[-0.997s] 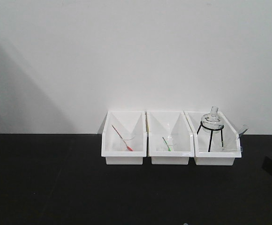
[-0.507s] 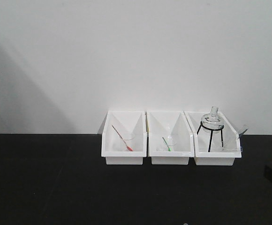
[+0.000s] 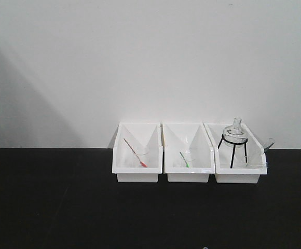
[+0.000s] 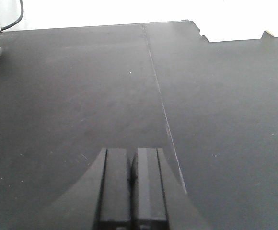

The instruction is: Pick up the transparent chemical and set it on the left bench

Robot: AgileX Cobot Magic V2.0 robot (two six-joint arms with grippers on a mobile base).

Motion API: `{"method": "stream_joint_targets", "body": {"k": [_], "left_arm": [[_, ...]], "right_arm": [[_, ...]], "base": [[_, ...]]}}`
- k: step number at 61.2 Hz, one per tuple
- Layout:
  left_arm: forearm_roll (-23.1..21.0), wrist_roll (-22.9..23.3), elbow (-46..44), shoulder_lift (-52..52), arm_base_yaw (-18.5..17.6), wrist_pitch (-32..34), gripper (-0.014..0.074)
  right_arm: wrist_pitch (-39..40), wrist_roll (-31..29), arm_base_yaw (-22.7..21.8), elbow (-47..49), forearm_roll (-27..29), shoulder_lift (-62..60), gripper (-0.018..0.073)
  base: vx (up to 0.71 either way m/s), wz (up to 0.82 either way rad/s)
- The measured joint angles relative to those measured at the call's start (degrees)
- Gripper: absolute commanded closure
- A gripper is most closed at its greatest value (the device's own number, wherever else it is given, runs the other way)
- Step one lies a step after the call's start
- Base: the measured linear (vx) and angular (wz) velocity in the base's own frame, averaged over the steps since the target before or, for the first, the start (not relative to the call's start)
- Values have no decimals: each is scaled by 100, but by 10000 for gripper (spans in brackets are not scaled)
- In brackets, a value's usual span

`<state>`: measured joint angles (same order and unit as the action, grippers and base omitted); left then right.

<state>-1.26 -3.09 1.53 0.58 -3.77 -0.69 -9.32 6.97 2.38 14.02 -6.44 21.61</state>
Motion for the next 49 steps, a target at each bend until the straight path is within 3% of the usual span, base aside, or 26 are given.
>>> {"method": "stream_joint_targets", "body": {"k": [18, 49], "left_arm": [[0, 0, 0, 0, 0, 0, 600], [0, 0, 0, 0, 0, 0, 600]], "right_arm": [[126, 76, -58, -1532, 40, -2111, 567], [95, 76, -63, -1564, 60, -2214, 567]], "base": [[0, 0], [0, 0]]}}
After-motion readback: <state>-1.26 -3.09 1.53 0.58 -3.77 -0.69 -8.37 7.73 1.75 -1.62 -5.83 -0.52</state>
